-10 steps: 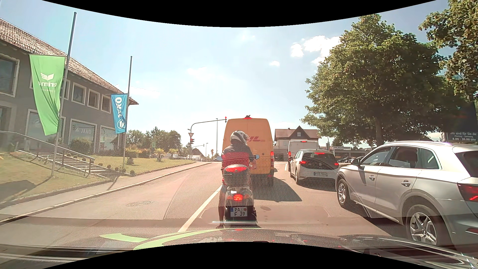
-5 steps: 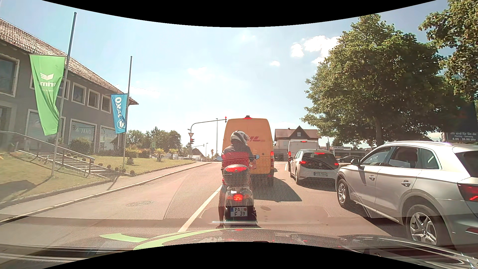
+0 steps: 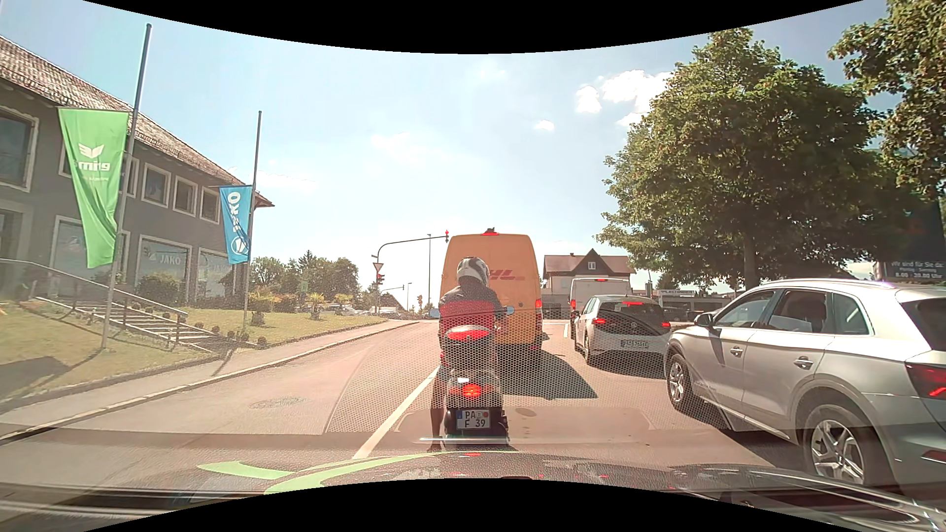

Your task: Follow the waypoints while adhering to traffic rules and regulations

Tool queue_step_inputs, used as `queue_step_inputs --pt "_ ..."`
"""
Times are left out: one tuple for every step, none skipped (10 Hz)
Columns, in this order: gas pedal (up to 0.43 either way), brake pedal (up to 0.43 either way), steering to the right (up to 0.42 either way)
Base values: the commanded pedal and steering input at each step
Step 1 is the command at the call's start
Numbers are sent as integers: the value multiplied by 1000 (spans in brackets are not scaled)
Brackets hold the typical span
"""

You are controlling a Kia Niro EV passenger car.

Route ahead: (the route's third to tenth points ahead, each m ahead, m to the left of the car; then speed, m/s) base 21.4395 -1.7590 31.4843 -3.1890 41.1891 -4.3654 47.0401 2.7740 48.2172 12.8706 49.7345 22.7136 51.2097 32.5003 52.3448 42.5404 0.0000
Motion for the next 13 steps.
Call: queue_step_inputs --pt "0 250 24" --pt "0 244 24" --pt "0 250 24" --pt "0 250 24" --pt "0 250 24" --pt "0 250 24" --pt "0 250 24" --pt "0 250 24" --pt "0 250 24" --pt "0 250 24" --pt "0 250 24" --pt "0 250 24" --pt "0 244 24"
